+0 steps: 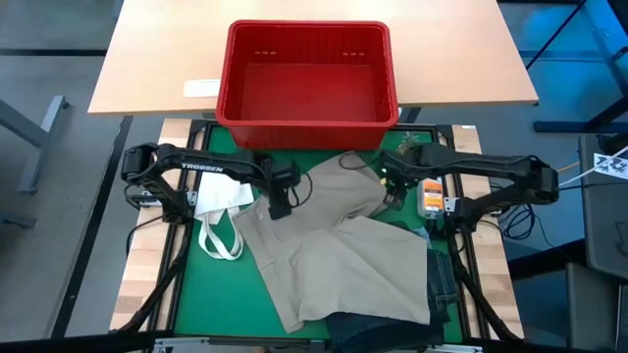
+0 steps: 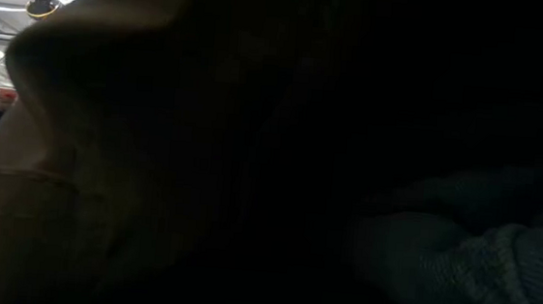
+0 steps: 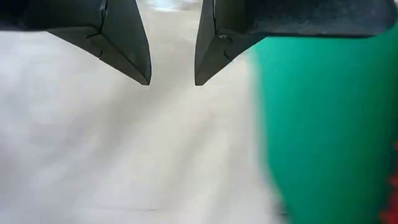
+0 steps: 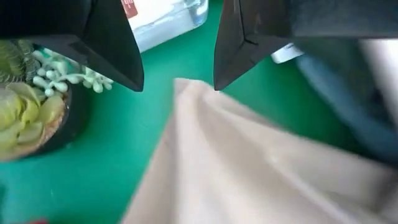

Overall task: Fold Laundry from Bin
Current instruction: Fold the brown shorts

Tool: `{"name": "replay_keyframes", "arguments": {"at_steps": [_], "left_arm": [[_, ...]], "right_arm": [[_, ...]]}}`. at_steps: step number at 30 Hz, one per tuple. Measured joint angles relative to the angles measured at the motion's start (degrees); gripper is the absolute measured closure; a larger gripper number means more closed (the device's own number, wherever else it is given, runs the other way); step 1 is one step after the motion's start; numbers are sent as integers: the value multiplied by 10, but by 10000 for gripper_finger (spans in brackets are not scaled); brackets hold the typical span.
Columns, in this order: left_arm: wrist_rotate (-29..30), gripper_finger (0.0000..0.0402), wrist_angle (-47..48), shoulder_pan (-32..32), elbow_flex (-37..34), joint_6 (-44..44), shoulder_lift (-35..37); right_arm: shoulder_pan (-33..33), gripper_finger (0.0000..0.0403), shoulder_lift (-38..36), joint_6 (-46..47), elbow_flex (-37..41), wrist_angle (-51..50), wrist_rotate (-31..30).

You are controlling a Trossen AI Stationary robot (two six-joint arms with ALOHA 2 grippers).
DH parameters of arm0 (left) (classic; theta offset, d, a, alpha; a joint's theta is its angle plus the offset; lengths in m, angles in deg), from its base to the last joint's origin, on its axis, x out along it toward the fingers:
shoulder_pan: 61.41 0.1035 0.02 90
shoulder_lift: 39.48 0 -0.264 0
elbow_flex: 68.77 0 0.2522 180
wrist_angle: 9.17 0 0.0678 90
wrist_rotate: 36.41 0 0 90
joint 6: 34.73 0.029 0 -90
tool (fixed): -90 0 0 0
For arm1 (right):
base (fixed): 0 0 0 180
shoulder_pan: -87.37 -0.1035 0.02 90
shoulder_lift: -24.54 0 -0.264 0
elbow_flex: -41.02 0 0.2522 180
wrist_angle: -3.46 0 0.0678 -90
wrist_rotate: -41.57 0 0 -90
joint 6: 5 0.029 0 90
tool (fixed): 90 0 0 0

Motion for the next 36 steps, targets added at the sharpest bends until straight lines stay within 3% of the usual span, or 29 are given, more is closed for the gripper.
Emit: {"name": "replay_keyframes", "arguments": {"at_steps": [7,14,21,26,31,36], "left_arm": [[-109,282,-69,-98,16,-132,0],[-116,282,-195,-233,16,-202,0],[-28,278,-313,-342,17,-320,-12],[33,246,-357,-401,18,-374,-33],[49,213,-426,-444,17,-373,-82],[59,207,-501,-475,17,-344,-129]], "right_arm": [[-118,208,-62,31,-2,-3,95],[-282,207,-72,122,-2,0,135],[-443,207,-71,229,-2,74,129],[-539,207,-68,271,-2,153,127],[-632,207,-50,272,-2,220,94],[-706,207,-19,278,-2,233,29]]}}
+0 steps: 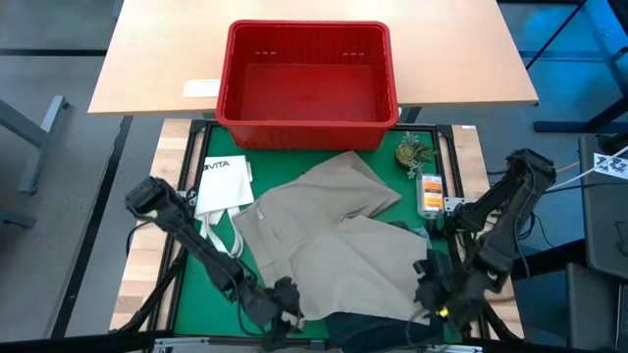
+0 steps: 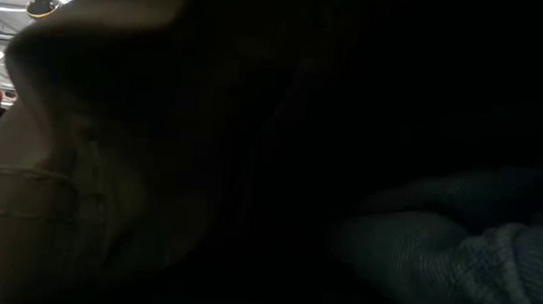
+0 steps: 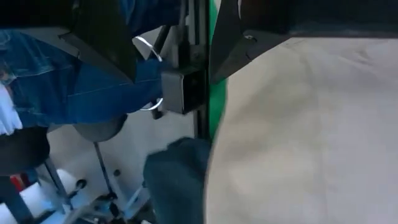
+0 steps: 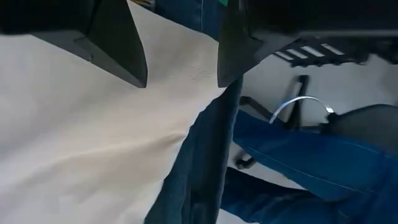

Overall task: Fold Laundry from Bin
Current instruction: Fold the brown shorts

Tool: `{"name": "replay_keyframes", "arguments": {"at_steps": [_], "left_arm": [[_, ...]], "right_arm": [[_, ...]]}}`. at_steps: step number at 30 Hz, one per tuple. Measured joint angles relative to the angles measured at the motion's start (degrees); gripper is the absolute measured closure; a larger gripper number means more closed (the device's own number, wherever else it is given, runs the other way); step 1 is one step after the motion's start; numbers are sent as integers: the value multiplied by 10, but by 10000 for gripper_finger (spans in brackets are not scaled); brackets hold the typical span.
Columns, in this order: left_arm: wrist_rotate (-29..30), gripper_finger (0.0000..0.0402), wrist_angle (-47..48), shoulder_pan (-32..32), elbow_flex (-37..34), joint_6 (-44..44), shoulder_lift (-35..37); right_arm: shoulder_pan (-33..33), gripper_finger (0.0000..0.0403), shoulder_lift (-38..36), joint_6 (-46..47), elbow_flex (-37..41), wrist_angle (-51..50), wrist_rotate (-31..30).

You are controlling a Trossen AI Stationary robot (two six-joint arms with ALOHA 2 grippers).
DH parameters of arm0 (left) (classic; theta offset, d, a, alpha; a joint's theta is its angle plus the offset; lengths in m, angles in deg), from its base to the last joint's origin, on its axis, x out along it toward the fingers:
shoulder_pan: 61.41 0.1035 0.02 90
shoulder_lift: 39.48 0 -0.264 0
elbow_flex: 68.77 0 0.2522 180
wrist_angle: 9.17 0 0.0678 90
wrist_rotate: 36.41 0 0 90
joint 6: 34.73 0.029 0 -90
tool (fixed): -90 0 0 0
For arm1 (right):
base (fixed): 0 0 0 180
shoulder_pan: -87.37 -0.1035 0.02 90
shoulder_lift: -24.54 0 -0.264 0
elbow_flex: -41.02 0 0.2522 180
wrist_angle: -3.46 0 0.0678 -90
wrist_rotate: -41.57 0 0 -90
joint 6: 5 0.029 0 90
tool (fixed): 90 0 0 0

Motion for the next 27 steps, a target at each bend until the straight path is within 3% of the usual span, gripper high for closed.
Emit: {"name": "replay_keyframes", "arguments": {"at_steps": [5,12,18,27], "left_arm": [[15,209,-9,-10,0,0,-19],[15,209,-11,-6,0,0,-20],[16,210,-11,2,0,0,-20],[19,210,-10,2,0,2,-20]], "right_arm": [[-47,207,33,2,0,23,-48],[-90,207,59,-2,0,41,-68],[-117,207,71,-16,0,43,-166],[-115,211,105,-36,0,10,-174]]}}
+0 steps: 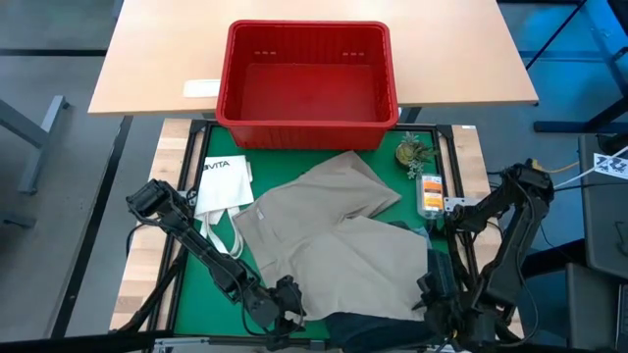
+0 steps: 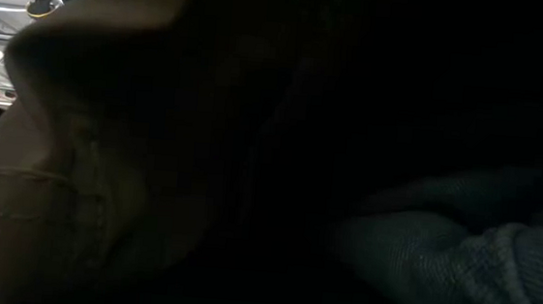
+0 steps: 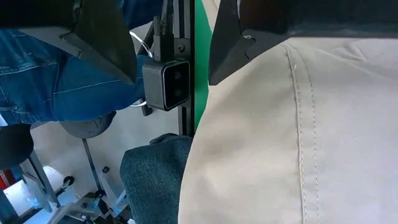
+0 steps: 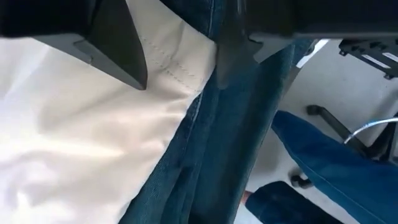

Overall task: Fold Laundry from Bin
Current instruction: Fold the brown shorts

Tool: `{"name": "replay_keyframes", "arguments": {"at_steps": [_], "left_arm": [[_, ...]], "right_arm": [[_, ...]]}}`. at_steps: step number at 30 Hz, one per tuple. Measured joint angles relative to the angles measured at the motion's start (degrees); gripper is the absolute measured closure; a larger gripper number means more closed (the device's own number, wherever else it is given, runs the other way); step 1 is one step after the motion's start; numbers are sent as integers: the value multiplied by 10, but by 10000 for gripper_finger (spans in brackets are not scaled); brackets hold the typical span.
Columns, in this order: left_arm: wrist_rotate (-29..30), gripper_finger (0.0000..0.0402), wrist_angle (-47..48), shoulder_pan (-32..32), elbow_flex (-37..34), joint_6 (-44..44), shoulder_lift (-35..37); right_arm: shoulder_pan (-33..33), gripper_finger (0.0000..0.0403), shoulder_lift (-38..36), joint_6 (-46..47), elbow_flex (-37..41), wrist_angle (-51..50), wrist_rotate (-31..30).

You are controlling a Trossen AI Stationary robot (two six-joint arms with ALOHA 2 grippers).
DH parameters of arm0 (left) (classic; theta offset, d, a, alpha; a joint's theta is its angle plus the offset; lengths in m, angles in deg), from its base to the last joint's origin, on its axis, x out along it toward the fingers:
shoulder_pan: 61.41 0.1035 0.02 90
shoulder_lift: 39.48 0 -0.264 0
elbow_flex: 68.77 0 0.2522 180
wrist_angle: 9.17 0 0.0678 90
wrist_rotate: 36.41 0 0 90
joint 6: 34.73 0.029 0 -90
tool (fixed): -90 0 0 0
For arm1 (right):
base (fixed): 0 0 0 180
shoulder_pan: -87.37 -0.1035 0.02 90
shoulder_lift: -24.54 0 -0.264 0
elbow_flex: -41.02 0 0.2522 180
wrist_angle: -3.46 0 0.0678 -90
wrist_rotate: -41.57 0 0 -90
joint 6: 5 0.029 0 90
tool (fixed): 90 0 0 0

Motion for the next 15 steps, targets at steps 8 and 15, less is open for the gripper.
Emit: {"name": "replay_keyframes", "arguments": {"at_steps": [8,15], "left_arm": [[0,210,0,-7,0,0,0],[4,210,4,-17,0,0,0]], "right_arm": [[0,296,5,2,0,-2,20],[0,395,5,0,0,-4,20]]}}
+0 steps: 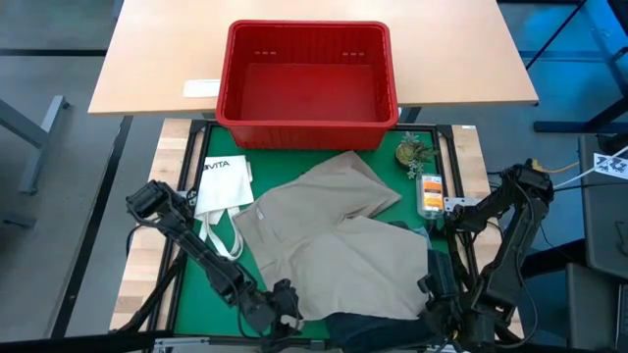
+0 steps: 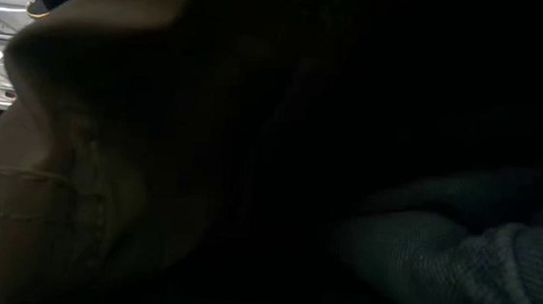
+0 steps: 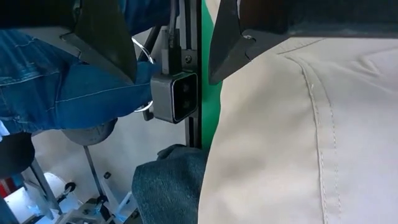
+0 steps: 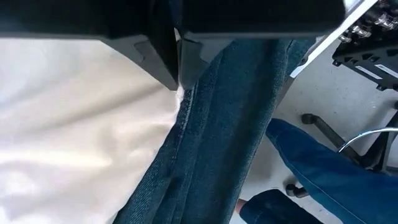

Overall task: Fold Laundry from Bin
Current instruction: Fold the brown shorts

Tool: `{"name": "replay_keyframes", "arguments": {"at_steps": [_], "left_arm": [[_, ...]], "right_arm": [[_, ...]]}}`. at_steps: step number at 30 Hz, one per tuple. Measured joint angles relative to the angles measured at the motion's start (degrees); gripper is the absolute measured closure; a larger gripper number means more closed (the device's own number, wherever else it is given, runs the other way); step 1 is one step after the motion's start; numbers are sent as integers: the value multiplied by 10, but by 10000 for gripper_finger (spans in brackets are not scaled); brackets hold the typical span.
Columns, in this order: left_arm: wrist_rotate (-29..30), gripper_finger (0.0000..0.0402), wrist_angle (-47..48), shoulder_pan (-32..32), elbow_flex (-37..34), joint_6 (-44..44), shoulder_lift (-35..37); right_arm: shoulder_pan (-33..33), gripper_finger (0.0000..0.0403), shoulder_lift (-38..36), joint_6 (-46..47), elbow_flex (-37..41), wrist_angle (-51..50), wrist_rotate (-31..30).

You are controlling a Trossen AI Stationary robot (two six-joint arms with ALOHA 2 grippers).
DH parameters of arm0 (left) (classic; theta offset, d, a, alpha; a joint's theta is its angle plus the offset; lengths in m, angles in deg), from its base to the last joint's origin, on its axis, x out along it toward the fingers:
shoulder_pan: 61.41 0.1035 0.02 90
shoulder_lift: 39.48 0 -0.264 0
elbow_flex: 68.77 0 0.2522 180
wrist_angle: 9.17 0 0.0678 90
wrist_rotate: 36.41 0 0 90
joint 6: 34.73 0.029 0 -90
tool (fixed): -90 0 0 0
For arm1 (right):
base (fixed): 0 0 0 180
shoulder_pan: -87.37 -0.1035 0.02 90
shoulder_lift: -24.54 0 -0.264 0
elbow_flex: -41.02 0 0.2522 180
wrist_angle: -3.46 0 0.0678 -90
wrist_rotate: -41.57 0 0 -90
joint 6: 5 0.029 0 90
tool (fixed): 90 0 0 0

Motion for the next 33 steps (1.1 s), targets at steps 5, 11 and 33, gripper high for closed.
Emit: {"name": "replay_keyframes", "arguments": {"at_steps": [5,11,33], "left_arm": [[19,210,3,-10,0,0,0],[21,210,48,-26,0,0,-1],[91,210,50,-47,0,0,-99]], "right_arm": [[0,378,0,3,0,0,0],[0,397,0,3,0,0,0],[0,400,0,4,0,12,9]]}}
